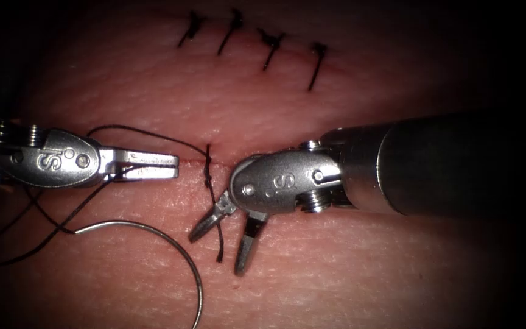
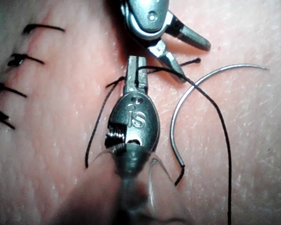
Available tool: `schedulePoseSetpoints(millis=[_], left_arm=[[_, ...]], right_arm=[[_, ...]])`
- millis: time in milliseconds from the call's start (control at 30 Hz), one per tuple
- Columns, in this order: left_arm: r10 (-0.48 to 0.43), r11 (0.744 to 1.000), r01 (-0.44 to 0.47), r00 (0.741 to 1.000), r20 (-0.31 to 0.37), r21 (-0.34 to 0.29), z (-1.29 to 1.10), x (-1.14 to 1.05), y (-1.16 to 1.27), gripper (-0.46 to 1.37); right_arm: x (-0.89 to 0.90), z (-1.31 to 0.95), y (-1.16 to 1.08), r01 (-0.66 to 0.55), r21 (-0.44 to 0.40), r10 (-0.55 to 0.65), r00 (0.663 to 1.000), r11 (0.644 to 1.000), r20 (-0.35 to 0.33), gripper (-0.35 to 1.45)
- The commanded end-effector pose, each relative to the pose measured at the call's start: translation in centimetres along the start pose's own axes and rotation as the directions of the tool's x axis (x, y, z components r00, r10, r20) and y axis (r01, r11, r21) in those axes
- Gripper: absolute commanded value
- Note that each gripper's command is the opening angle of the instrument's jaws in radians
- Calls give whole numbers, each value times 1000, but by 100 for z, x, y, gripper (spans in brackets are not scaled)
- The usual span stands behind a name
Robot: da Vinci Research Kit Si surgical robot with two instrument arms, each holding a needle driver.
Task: Wound Closure
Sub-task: Wrap the suture clockwise using the left gripper around the right gripper.
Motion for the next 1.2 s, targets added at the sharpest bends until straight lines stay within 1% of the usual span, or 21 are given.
schedulePoseSetpoints(millis=[33,300,400,500,567,767,933,967,1033,1067,1100,1133,1200], left_arm=[[1,1000,-1,1000,1,0,-1,0,-2,-35],[17,1000,-17,1000,11,12,-8,10,-20,-35],[18,1000,-18,1000,13,16,-10,13,-24,-35],[27,999,-28,1000,16,16,-13,21,-30,-35],[35,999,-35,999,12,21,-14,25,-33,-35],[48,998,-48,999,6,32,-18,43,-50,-35],[67,997,-67,998,0,38,-22,57,-62,-35],[69,997,-69,998,-1,40,-22,59,-64,-35],[78,996,-78,997,-2,42,-23,62,-67,-35],[80,996,-80,997,-3,45,-24,64,-69,-35],[84,995,-83,996,-4,47,-24,66,-70,-35],[88,995,-87,996,-6,49,-25,68,-71,-35],[94,994,-94,996,-5,54,-26,72,-72,-35]], right_arm=[[1,-1,-1,0,-3,0,1000,1000,0,59],[2,-6,1,-5,-12,5,1000,1000,-1,59],[3,-11,3,-12,-30,12,1000,999,0,59],[7,-23,8,-26,-53,26,1000,998,2,57],[9,-26,9,-37,-60,37,999,997,1,58],[11,-30,18,-95,-76,93,995,993,-22,56],[13,-28,28,-153,-107,145,987,983,-74,55],[14,-27,30,-164,-113,156,984,980,-83,50],[14,-26,33,-187,-116,176,980,975,-94,26],[14,-25,35,-200,-117,189,977,973,-99,-11],[14,-25,36,-207,-118,196,976,971,-100,-31],[14,-24,38,-214,-119,203,974,970,-100,-35],[14,-23,41,-222,-129,209,972,966,-111,-35]])
